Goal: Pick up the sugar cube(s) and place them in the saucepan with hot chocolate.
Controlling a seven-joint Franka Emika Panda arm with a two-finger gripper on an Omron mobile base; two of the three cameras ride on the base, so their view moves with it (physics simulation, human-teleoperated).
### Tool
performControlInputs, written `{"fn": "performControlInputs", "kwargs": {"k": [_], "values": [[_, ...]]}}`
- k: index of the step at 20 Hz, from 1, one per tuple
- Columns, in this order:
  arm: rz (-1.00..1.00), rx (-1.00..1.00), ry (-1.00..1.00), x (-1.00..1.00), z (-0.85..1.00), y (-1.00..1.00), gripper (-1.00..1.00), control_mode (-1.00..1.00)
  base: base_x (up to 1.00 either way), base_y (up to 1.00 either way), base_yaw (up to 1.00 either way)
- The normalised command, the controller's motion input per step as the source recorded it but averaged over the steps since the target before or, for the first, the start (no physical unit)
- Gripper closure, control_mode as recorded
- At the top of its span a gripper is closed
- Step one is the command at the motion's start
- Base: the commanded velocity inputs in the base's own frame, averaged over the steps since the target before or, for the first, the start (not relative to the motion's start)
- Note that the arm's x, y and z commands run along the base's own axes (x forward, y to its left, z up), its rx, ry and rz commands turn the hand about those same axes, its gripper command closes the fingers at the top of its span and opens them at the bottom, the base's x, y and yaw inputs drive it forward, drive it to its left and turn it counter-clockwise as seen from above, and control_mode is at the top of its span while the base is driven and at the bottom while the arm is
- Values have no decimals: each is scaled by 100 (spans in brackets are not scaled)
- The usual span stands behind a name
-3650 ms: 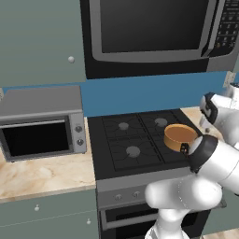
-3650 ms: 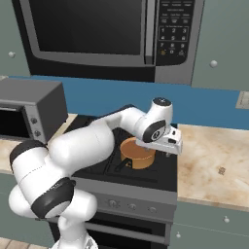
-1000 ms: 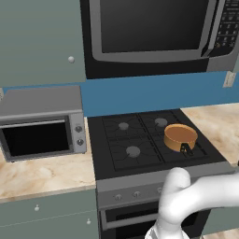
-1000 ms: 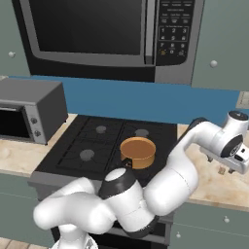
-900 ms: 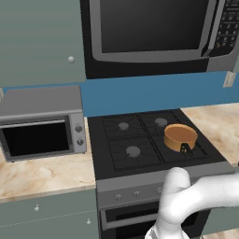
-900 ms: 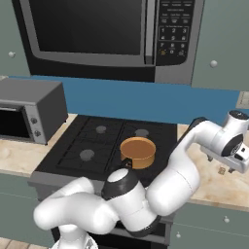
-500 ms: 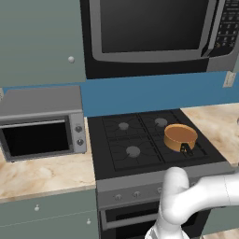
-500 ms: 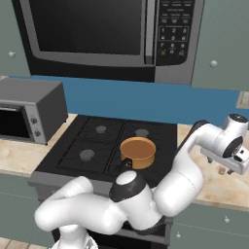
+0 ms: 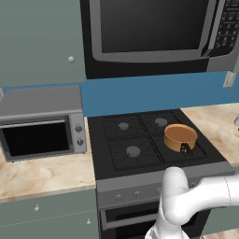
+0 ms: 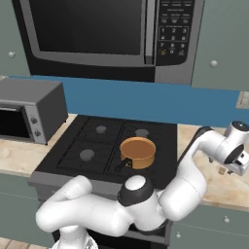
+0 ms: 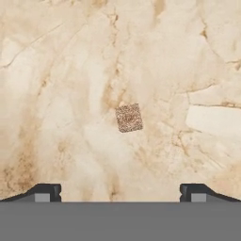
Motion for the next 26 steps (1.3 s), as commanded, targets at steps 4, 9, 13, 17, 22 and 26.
{"fn": "performControlInputs", "kwargs": {"k": [4, 9, 13, 17, 22, 26], "values": [[0, 0, -4, 9, -28, 0, -100, -100, 0, 0, 0], [1, -1, 0, 20, -10, -8, -100, -100, 0, 0, 0], [0, 0, 0, 4, -1, 0, -100, -100, 0, 0, 0], [0, -1, 10, 1, -12, -6, -100, -100, 0, 0, 0], [0, -4, 4, 9, -19, -11, -100, -100, 0, 0, 0], [0, -3, 0, 11, -14, -2, -100, -100, 0, 0, 0]]}}
